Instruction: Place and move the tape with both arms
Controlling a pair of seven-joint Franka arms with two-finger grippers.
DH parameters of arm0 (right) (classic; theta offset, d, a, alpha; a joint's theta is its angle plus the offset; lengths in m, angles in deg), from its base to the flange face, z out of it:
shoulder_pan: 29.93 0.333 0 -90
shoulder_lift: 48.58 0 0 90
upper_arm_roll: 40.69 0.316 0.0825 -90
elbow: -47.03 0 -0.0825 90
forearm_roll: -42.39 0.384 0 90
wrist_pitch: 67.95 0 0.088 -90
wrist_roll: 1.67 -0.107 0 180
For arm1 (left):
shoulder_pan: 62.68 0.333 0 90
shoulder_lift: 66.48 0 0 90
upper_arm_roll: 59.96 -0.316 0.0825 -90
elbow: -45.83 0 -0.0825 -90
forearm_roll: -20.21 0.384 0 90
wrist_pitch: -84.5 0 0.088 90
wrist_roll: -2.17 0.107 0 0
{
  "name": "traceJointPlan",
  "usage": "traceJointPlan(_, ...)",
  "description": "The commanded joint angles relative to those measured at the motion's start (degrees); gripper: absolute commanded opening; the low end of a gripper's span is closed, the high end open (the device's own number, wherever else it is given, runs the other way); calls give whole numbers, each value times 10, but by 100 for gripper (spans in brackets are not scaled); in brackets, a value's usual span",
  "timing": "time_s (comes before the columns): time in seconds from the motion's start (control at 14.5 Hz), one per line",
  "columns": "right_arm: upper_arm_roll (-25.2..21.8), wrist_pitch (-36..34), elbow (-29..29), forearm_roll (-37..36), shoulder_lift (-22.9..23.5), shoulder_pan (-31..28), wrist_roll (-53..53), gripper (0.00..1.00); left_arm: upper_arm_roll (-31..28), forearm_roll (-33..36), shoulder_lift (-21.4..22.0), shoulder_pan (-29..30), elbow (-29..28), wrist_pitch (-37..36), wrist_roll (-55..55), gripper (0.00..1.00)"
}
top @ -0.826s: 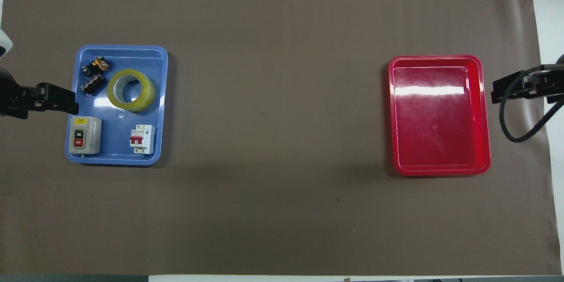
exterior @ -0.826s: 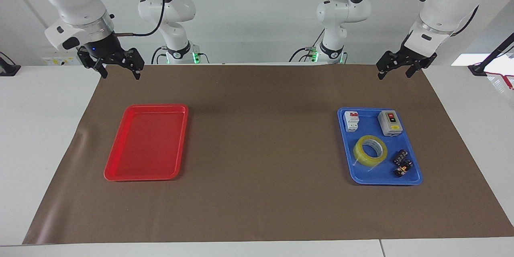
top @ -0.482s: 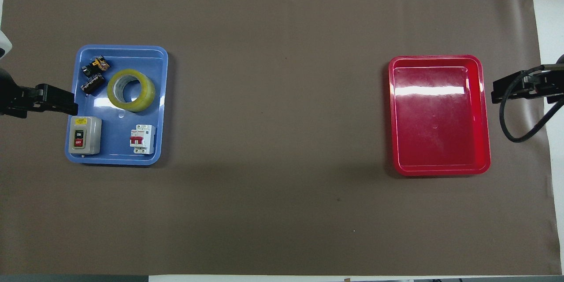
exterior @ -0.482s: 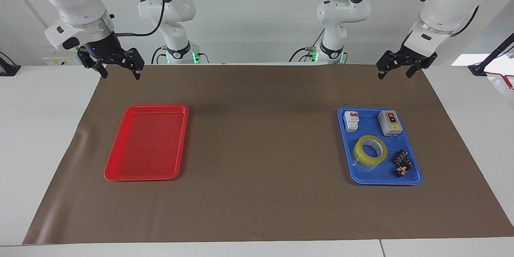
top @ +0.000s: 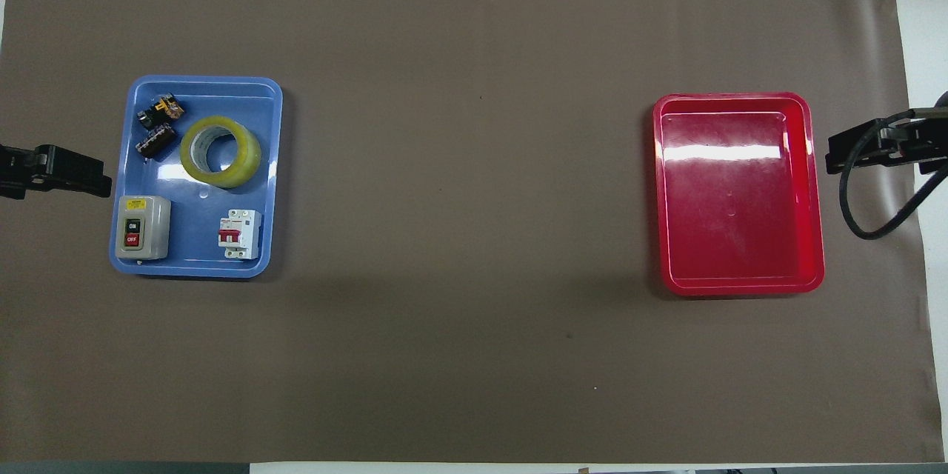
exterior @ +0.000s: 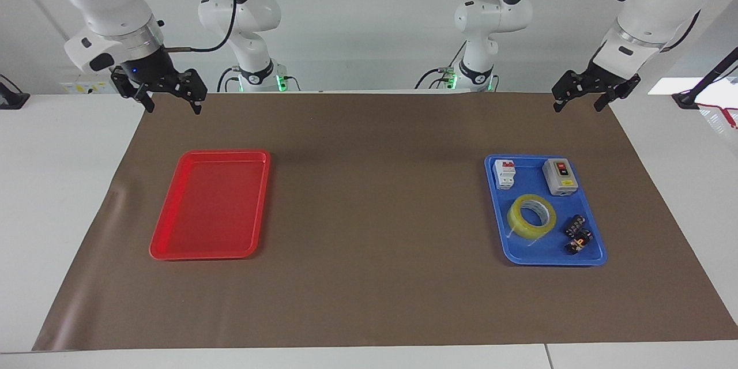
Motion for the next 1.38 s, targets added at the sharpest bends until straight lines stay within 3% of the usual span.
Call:
traceJointPlan(0.0, 5, 4, 11, 10, -10, -10, -1, 100, -19, -9, 19, -20, -14, -22, 2, 100)
traceJointPlan(0.28, 5, 4, 11, 10, -10, -10, -1, 100, -15, -9, 18, -19, -16, -8, 10, 100)
traceJointPlan(0.48, 5, 4, 11, 10, -10, -10, -1, 100, -15, -9, 11, -16, -33, 62, 23, 100)
traceJointPlan(0.69, 5, 4, 11, 10, -10, -10, -1, 100, -16, -9, -30, -16, -80, 176, 29, 100)
traceJointPlan(1.03, 5, 4, 11, 10, -10, -10, -1, 100, -17, -8, -121, -9, -94, 290, 30, 100)
traceJointPlan(1.31, 5, 4, 11, 10, -10, -10, -1, 100, -17, -8, -149, 1, -147, 404, 34, 100)
